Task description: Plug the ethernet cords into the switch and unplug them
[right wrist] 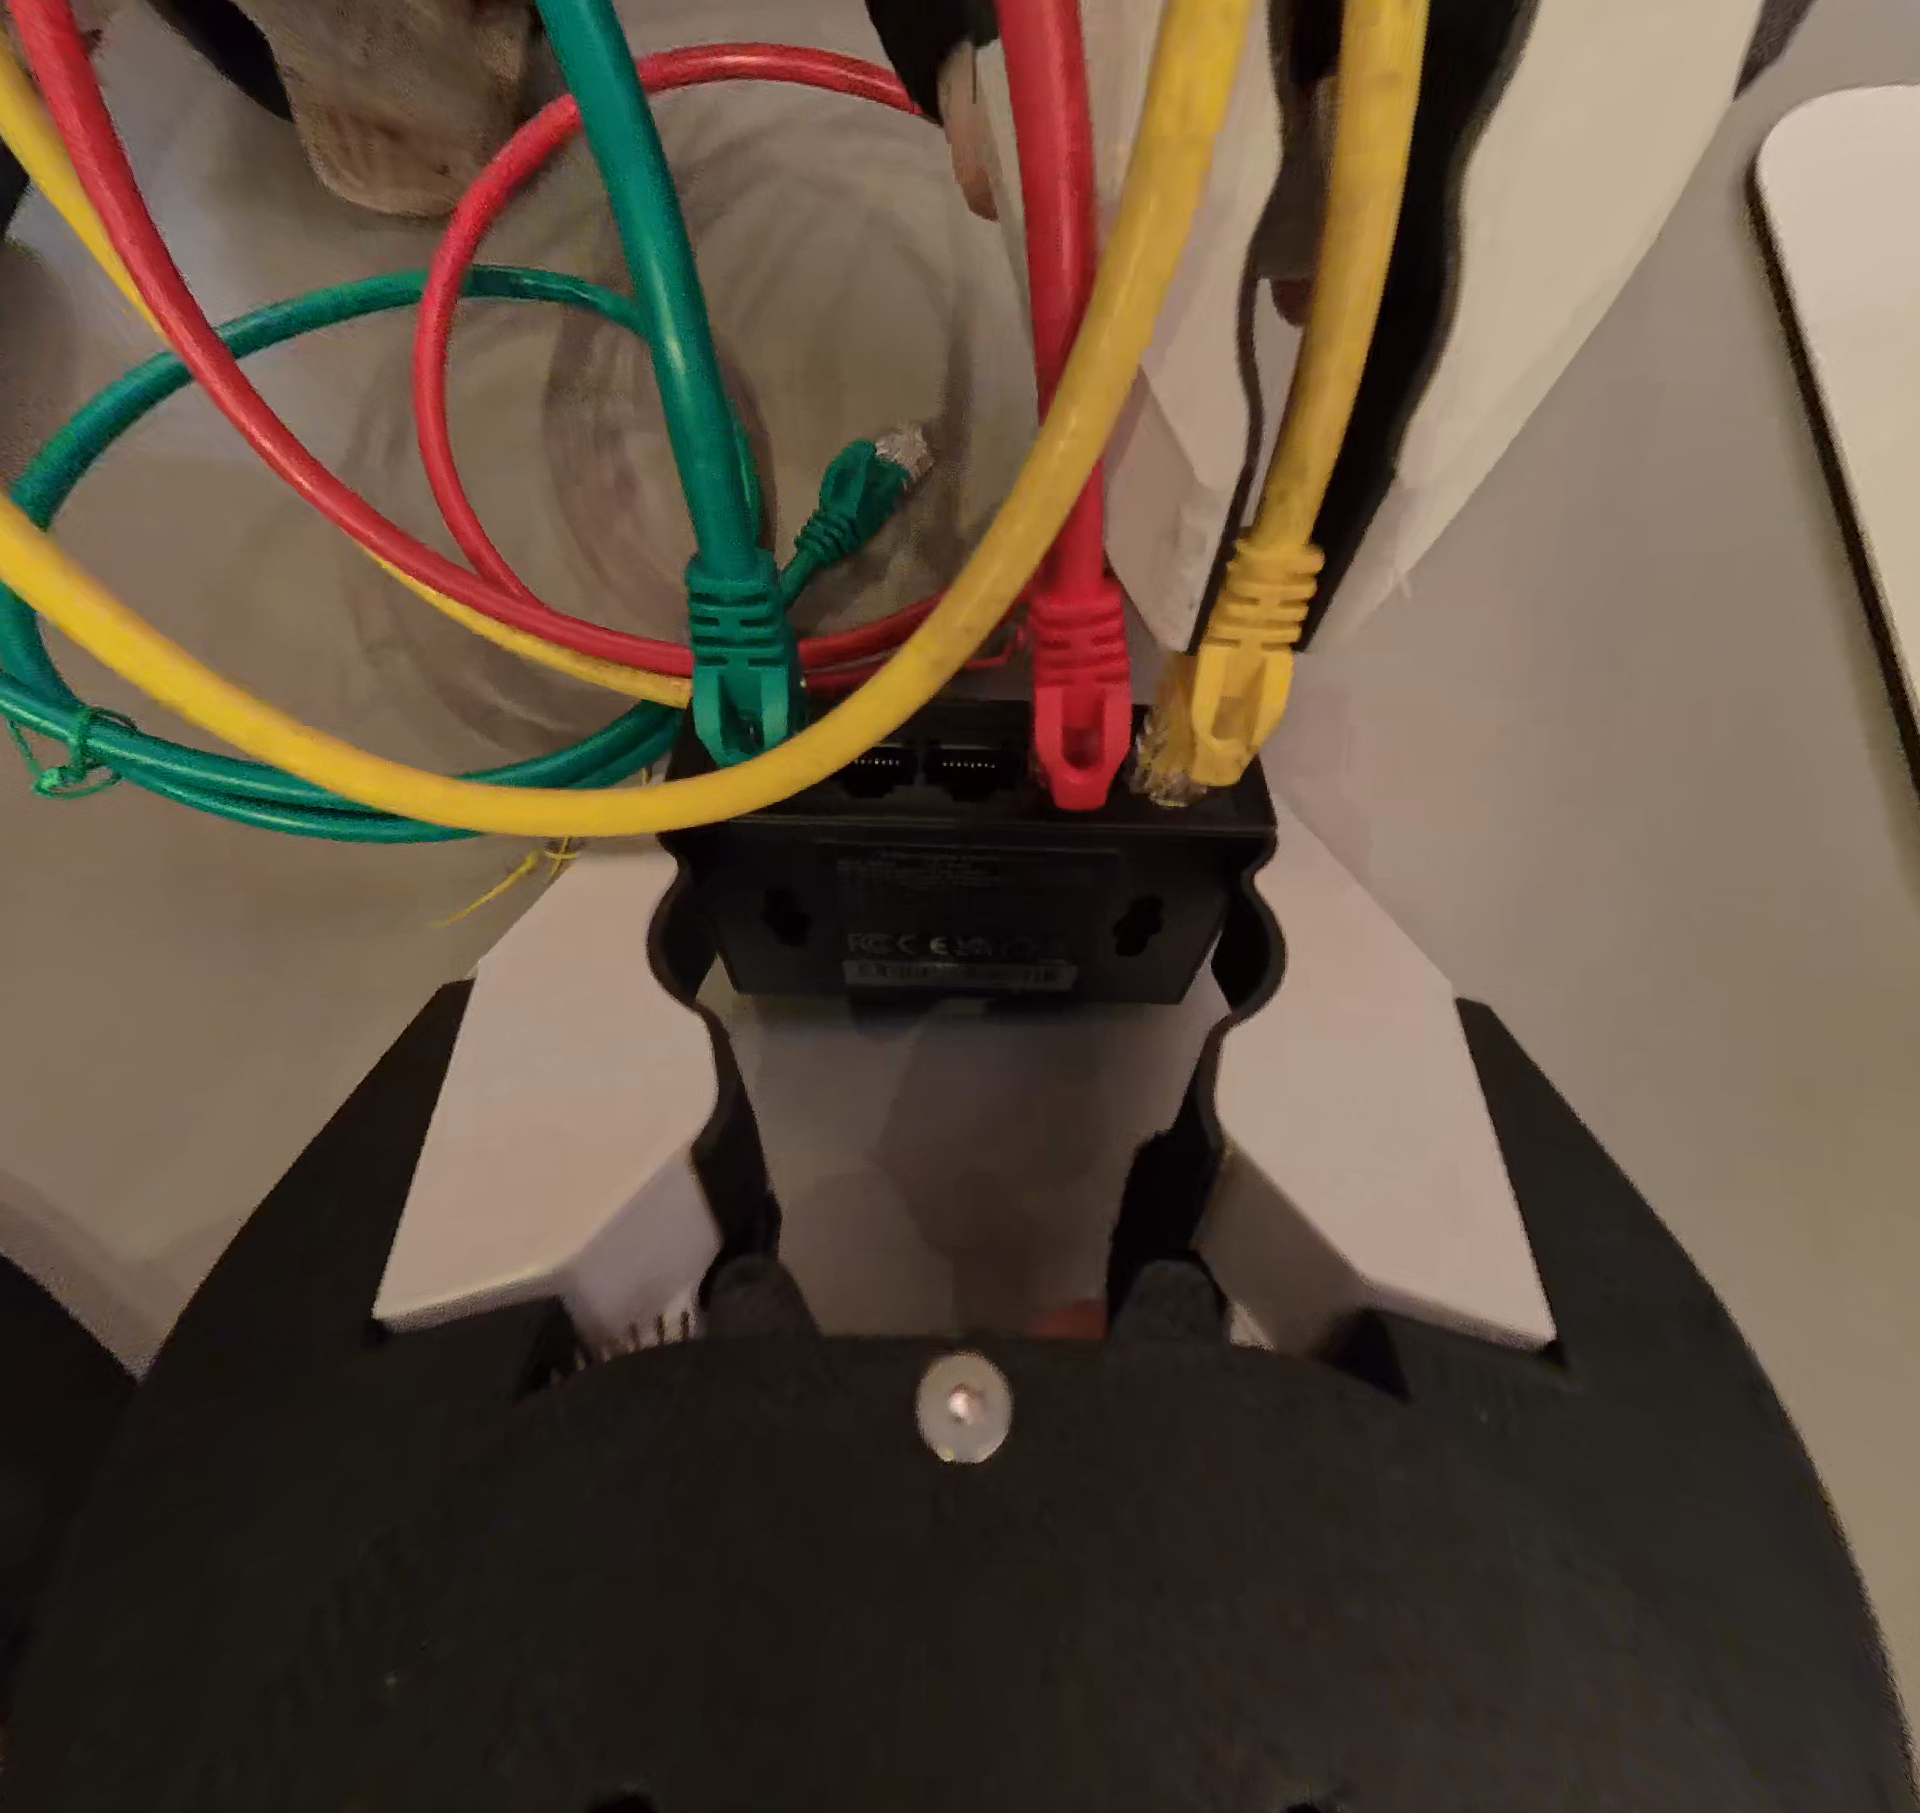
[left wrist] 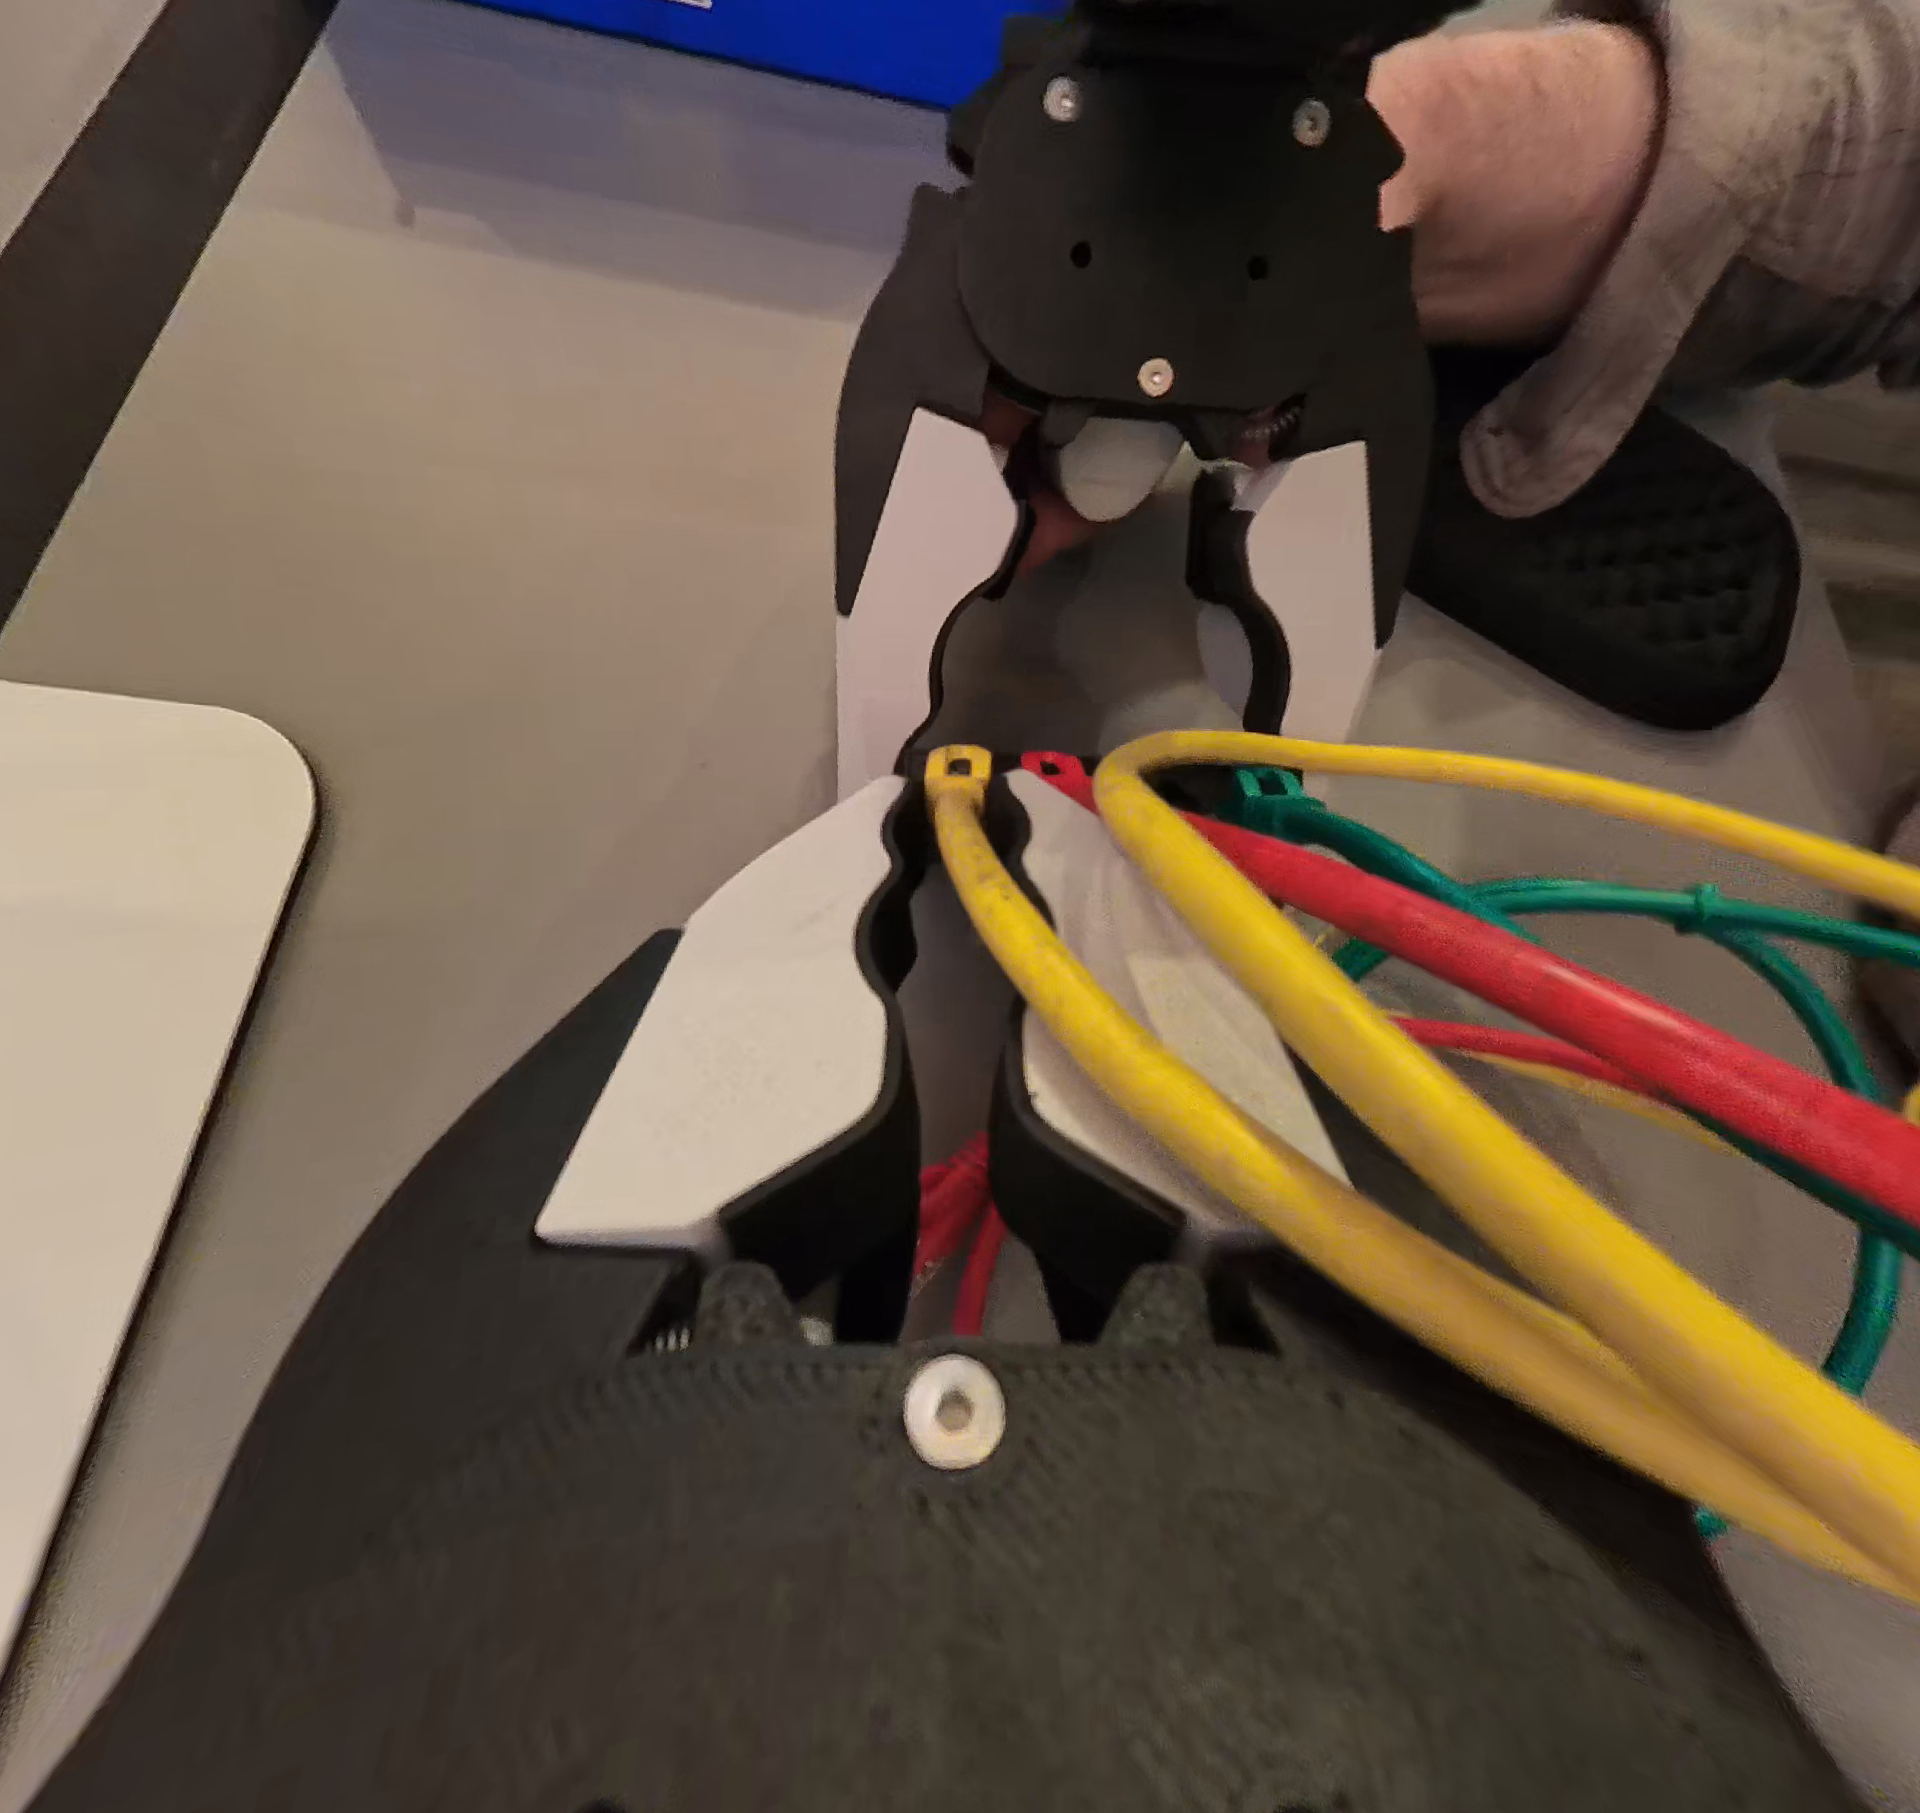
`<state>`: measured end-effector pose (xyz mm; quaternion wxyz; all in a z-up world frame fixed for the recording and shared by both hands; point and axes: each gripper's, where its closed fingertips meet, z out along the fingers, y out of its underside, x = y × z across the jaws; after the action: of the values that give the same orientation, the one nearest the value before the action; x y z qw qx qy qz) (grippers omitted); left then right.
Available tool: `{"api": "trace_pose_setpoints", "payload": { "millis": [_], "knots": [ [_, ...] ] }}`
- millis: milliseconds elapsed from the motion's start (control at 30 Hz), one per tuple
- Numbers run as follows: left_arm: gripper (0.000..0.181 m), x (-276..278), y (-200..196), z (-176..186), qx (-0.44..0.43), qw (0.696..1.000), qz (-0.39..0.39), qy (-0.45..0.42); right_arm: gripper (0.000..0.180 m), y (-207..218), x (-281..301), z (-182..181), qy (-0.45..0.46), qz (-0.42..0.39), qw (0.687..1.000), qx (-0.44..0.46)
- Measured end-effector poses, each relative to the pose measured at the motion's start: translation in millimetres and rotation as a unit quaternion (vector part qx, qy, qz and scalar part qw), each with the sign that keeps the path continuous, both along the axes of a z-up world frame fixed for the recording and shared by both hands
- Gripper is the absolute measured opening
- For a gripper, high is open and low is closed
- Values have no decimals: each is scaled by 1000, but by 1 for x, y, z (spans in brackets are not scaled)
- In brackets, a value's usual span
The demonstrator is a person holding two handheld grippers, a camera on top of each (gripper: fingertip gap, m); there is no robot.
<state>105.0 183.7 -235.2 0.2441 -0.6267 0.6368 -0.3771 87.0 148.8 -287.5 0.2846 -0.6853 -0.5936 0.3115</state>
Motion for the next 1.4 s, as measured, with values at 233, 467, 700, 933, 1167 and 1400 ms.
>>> {"api": "trace_pose_setpoints", "payload": {
  "millis": [233,467,700,933,1167,1400],
  "knots": [
    [12,1,-1,-1,-2,999,33,3,97,1,1,-1,-10,-7,1000,14],
    [14,7,-4,0,37,999,19,2,97,-3,3,0,0,1,1000,11],
    [11,7,-3,2,29,999,10,-15,97,-3,4,2,20,2,1000,8],
    [9,8,-2,4,11,998,32,-44,97,-2,5,4,27,1,1000,10],
    [26,5,3,5,41,997,50,-53,97,-3,4,4,30,3,1000,8],
    [6,3,1,15,50,995,44,-78,97,-1,6,3,29,-2,1000,8]
  ]
}}
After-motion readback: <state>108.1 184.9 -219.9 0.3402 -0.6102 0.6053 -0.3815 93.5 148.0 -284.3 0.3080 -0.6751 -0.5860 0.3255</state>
